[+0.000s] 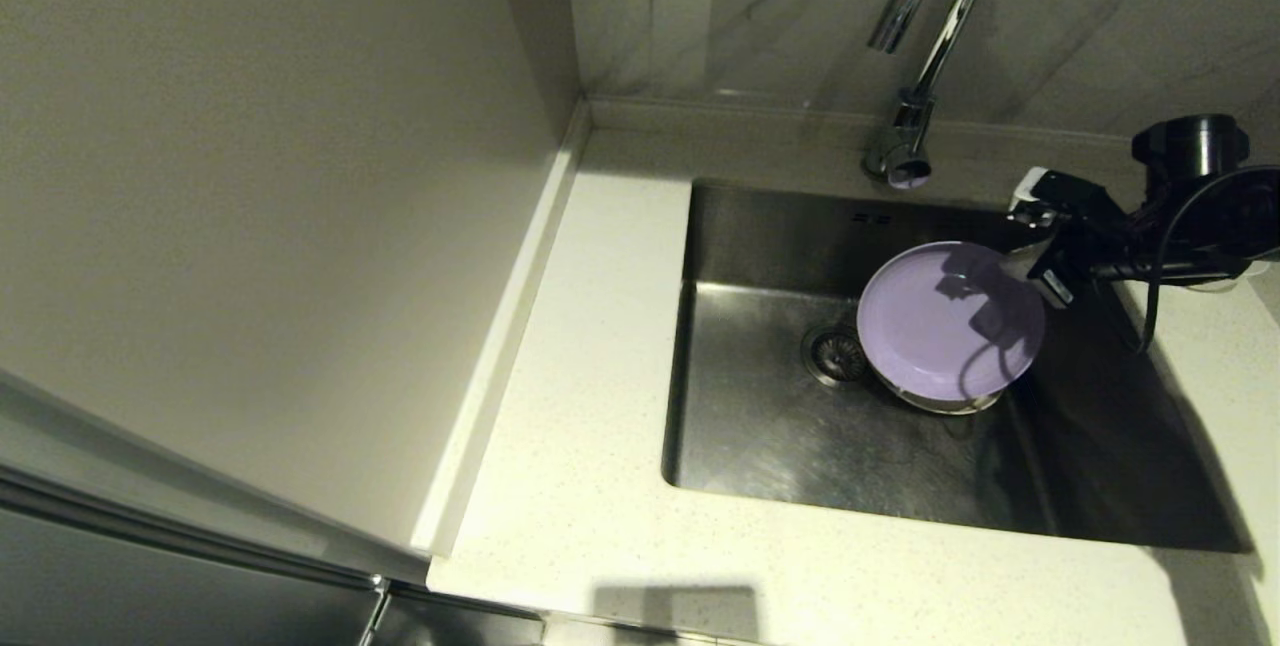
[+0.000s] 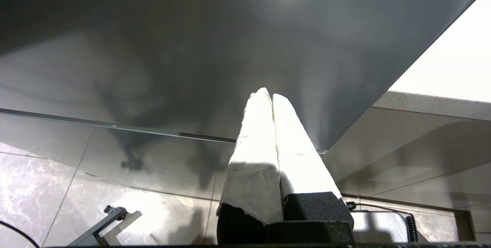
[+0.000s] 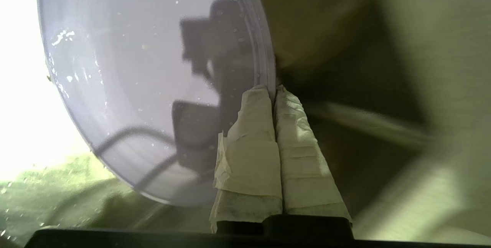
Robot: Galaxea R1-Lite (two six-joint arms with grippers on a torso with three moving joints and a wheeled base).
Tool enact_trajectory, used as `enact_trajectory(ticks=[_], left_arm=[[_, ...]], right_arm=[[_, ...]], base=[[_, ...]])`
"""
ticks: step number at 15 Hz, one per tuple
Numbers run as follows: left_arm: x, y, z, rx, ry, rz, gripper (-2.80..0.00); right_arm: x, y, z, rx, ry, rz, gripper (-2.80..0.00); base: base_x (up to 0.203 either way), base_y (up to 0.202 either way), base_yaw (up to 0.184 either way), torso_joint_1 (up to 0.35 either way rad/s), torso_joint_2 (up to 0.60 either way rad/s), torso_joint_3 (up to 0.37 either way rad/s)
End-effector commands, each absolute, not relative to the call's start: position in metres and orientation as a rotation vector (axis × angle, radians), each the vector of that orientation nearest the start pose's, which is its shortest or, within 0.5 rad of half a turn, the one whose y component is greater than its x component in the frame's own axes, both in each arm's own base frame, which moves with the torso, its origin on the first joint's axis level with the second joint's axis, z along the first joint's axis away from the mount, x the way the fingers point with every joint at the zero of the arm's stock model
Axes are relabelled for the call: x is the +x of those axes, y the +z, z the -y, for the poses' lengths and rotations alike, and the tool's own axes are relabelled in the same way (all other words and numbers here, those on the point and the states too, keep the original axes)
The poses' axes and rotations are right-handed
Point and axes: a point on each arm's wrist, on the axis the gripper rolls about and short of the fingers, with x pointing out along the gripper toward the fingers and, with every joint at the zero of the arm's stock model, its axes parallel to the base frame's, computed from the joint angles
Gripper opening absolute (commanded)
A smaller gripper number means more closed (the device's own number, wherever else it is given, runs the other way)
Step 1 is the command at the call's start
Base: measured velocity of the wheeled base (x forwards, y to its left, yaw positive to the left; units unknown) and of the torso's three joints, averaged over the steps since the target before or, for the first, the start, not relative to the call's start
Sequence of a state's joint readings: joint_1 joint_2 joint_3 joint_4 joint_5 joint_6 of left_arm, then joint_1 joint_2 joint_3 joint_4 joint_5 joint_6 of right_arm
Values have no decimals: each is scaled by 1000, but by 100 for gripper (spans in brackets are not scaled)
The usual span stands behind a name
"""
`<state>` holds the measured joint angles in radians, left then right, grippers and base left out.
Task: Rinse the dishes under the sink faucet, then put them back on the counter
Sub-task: Put a plate back to the table from the sink
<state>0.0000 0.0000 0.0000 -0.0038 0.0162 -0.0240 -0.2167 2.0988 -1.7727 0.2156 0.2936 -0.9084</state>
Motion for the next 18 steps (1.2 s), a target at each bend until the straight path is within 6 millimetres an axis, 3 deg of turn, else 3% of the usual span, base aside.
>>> enact_trajectory(ticks=[1,8,18], left_arm=[[-23,76,0,-25,17,6,-280],[-23,76,0,-25,17,6,-280],[-23,76,0,-25,17,6,-280]], right_arm=[[407,245,89,-762,277,-393,-280],[387,304,123,-757,119,-244,-280],[356,347,155,-724,-47,-90,-280]], base=[[0,0,0,0,0,0],[0,0,0,0,0,0],[0,0,0,0,0,0]])
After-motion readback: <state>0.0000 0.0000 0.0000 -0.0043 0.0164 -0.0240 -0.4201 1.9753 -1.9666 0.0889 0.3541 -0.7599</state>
